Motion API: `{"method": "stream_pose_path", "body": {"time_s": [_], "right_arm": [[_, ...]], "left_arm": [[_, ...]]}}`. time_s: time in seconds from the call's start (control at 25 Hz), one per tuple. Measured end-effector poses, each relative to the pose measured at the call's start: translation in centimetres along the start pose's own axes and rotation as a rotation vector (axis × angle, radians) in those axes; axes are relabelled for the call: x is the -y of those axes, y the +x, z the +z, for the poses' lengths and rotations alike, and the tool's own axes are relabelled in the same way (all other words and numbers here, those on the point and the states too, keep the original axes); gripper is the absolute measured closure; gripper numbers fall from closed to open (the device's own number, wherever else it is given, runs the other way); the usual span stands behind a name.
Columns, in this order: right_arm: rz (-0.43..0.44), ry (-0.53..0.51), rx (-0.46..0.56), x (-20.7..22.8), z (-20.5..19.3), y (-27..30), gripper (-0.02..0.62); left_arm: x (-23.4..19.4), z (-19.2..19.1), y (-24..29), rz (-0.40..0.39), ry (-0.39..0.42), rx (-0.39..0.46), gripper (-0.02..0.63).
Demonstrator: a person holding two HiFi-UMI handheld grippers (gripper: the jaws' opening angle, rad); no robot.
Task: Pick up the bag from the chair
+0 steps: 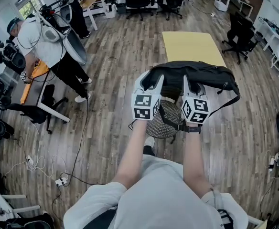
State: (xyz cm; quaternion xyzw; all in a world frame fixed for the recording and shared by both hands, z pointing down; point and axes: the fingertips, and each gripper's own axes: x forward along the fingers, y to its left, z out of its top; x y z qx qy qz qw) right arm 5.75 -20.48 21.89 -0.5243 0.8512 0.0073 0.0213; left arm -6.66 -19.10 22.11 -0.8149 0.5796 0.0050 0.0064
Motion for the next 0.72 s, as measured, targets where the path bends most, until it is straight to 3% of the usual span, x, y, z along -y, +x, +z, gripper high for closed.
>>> {"method": "stream_pose_path", "body": {"time_s": [0.28,0.72], "right_arm": [[0.012,0.019,-0.028,-0.3,-1.3,-1.6,0.541],[0.035,0.058,-0.066,0.4,-3.3,-0.5,0.541]], "left_arm": [[0.0,0.2,-0.5,0.008,-0.027,0.030,0.419],[0.3,-3.0,1.1,-0.002,-0.050,-0.031,0.419]]}}
